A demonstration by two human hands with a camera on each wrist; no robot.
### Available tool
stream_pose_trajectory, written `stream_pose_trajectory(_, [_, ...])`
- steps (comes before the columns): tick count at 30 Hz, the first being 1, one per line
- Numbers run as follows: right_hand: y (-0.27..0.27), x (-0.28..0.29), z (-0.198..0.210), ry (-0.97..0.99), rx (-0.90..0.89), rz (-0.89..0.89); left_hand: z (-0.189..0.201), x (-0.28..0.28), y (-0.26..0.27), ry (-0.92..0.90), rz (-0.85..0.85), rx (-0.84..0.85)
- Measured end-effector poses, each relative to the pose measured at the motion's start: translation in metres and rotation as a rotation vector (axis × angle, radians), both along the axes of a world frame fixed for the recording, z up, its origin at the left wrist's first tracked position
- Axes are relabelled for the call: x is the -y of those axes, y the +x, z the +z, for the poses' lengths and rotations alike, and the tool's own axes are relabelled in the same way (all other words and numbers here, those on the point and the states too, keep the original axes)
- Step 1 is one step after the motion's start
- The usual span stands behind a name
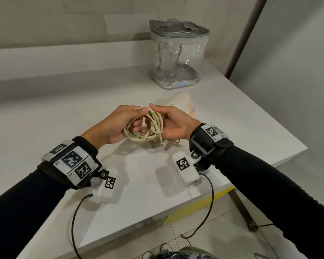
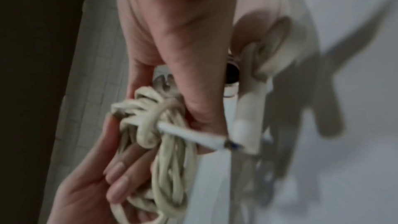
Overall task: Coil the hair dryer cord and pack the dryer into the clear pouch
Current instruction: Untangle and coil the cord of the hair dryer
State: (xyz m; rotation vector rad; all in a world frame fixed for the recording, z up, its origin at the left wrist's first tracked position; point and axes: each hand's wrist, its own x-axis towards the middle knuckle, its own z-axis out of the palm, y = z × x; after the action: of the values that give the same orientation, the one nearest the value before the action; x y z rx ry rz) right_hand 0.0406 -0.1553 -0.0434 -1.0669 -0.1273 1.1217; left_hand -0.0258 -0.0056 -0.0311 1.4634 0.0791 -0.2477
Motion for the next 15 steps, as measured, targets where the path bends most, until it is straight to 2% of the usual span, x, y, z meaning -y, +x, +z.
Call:
stream_pose_trajectory(3, [-0.003,-0.007,0.004,-0.106,0.1,-0.033,0.003,-0.005,-0.002,0.107,0.017,0.034])
stream_pose_trajectory(6, [-0.006,-0.014,0.002,-0.227,0.251,-0.062,0.007,-0.005,-0.006,0.295,-0.032,0.174])
stream_pose_trajectory(9, [-0.003,-0.014,-0.002,-0.271,0.404,-0.214,0.006,-0.007,-0.01,0.312,0.093,0.275])
stream_pose_trajectory(12, [0.0,-0.013,-0.002,-0.305,0.525,-0.345,-0.001,-0.015,-0.008,0.204,0.342,0.164])
stream_pose_trajectory(15, [0.002,-0.017,-0.003,-0.351,0.573,-0.415,-0.008,-0.019,-0.003,0.18,0.408,-0.006])
